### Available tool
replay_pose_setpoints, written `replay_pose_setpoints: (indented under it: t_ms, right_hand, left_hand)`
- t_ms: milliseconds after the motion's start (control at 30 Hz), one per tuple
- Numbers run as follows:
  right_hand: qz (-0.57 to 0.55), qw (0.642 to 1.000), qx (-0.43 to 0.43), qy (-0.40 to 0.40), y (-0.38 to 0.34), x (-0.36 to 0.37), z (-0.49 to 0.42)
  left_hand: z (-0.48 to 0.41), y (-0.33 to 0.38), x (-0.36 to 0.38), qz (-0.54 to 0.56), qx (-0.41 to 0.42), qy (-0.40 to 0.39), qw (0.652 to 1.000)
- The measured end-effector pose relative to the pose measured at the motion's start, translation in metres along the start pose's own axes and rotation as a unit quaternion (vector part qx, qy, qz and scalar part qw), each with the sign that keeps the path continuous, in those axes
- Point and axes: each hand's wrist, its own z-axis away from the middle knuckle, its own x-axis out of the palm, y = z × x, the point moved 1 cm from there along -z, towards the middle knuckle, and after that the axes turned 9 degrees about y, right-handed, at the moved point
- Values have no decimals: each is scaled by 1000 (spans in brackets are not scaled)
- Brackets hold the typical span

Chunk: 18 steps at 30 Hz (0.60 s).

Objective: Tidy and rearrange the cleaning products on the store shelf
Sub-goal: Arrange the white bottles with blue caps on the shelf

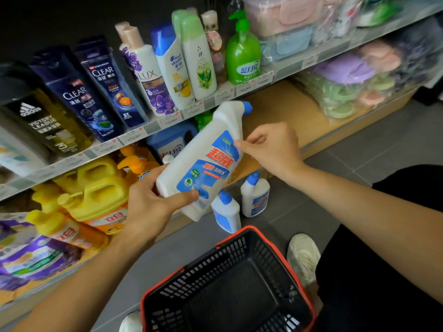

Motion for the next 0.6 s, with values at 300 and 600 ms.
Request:
replay_pose_setpoints:
  t_ms: [300,600]
  right_hand:
    - [94,892,-249,-365,-14,16,11]
    - [-107,932,-91,-333,-3,11,12]
  left_hand:
    - [2,28,22,-327,211,-82,918]
    - [-14,32,34,-278,299,-97,908]
